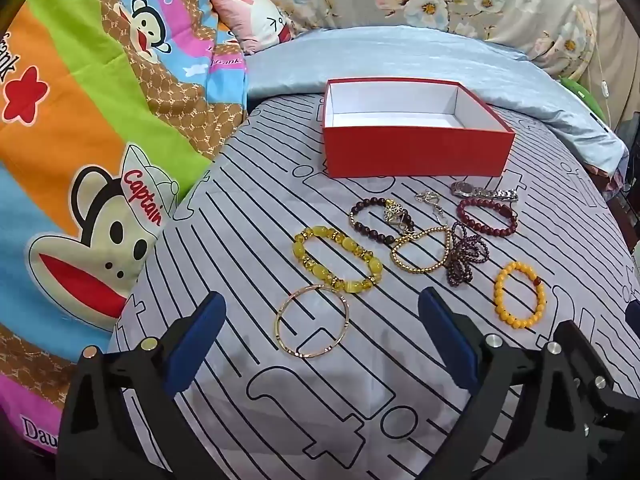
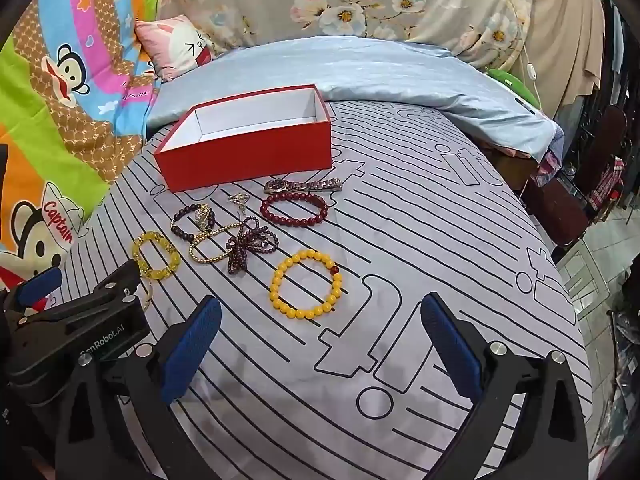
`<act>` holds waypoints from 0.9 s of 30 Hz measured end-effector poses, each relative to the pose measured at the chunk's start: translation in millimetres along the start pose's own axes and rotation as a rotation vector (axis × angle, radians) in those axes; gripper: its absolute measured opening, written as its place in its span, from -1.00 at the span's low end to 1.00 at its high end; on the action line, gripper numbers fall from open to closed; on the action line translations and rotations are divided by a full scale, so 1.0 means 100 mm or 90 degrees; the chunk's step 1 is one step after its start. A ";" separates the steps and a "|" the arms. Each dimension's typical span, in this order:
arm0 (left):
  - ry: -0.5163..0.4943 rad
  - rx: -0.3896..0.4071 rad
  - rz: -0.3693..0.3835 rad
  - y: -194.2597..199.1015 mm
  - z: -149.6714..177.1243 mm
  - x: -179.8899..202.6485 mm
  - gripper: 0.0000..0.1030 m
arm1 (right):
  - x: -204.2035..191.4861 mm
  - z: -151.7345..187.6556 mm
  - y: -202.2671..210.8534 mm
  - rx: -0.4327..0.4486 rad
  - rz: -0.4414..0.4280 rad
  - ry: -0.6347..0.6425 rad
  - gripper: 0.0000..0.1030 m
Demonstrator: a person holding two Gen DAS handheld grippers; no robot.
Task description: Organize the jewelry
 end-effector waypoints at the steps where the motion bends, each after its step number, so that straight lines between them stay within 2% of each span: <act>1: -0.001 -0.003 0.000 0.00 0.00 0.00 0.83 | 0.00 0.00 0.00 -0.001 0.001 0.001 0.90; 5: -0.004 0.008 -0.004 0.01 0.00 0.00 0.82 | 0.00 0.01 0.00 -0.004 0.002 0.004 0.90; 27: 0.008 0.000 0.001 0.02 -0.04 -0.05 0.82 | -0.03 -0.05 0.05 -0.002 -0.002 -0.003 0.90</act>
Point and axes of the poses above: each gripper's, at about its wrist camera, not at the fingertips, and y roughly against the way its jaws point, x to its right, z to its underside, the point moved 3 cm from there along -y, roughly the way its jaws point, and after that the axes turned 12 degrees about y, right-handed, at the moved point
